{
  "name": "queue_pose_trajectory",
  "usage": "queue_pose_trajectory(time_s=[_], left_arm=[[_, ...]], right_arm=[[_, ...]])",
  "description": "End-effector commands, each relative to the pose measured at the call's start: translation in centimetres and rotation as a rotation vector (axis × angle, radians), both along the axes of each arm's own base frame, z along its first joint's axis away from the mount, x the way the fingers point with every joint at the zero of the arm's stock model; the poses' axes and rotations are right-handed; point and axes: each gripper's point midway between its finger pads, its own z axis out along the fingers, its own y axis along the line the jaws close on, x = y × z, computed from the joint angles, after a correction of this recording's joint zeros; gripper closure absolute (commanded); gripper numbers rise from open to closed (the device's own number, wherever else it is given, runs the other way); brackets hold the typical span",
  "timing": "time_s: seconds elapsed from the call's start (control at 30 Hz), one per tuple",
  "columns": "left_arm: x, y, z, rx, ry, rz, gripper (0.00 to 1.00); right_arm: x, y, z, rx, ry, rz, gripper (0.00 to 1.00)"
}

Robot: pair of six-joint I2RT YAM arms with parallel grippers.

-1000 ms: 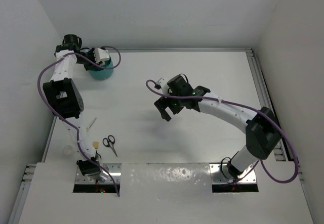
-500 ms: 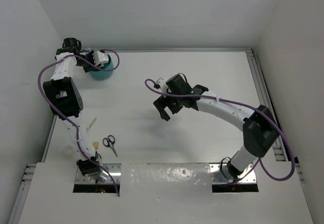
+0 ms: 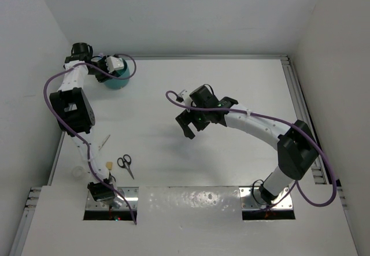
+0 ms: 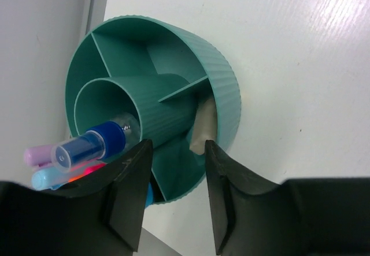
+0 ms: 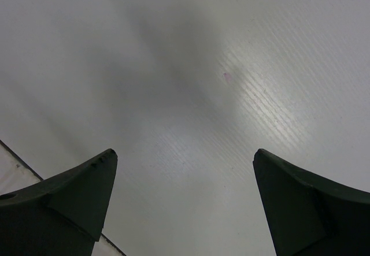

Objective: Sort the stationery into containers
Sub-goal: Place the stationery in the storage box.

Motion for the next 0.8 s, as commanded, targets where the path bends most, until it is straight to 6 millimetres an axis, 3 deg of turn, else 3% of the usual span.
queue_pose_trajectory(time_s=[0.0, 0.2, 0.33, 0.47, 0.5, 0.6, 0.7, 0.73, 0.77], left_arm=[[0.7, 0.3, 0.3, -0.017, -0.035, 0.009, 0.58], [0.7, -0.1, 1.3, -0.037, -0.048, 0.009, 0.55], [0.6, -1.1, 5.0, -0.097, -0.104, 0.004, 0.53], [-0.4, -2.7, 9.3, -0.201, -0.14, 0.017, 0.41], [-1.0, -2.8, 11.2, -0.208, -0.159, 0.026, 0.39], [-3.5, -3.1, 13.3, -0.246, -0.108, 0.129, 0.34], [-6.6, -1.2, 14.1, -0.211, -0.023, 0.342, 0.33], [-8.1, -0.9, 13.5, -0.2, 0.041, 0.409, 0.32], [-9.4, 1.0, 12.8, -0.128, 0.079, 0.524, 0.32]], right_arm=[[0.9, 0.8, 2.1, 0.049, -0.039, -0.01, 0.01], [0.9, 0.8, 2.1, 0.051, -0.034, -0.008, 0.01], [0.8, 1.0, 2.2, 0.056, -0.033, -0.006, 0.01], [0.8, 1.1, 2.4, 0.05, -0.044, -0.005, 0.01], [0.8, 1.1, 2.6, 0.051, -0.052, -0.006, 0.01], [0.7, 1.0, 3.0, 0.053, -0.076, -0.024, 0.01], [0.6, 0.7, 3.1, 0.065, -0.091, -0.06, 0.01], [0.6, 0.8, 3.8, 0.091, -0.103, -0.073, 0.01], [0.4, 0.9, 3.9, 0.1, -0.106, -0.073, 0.01]])
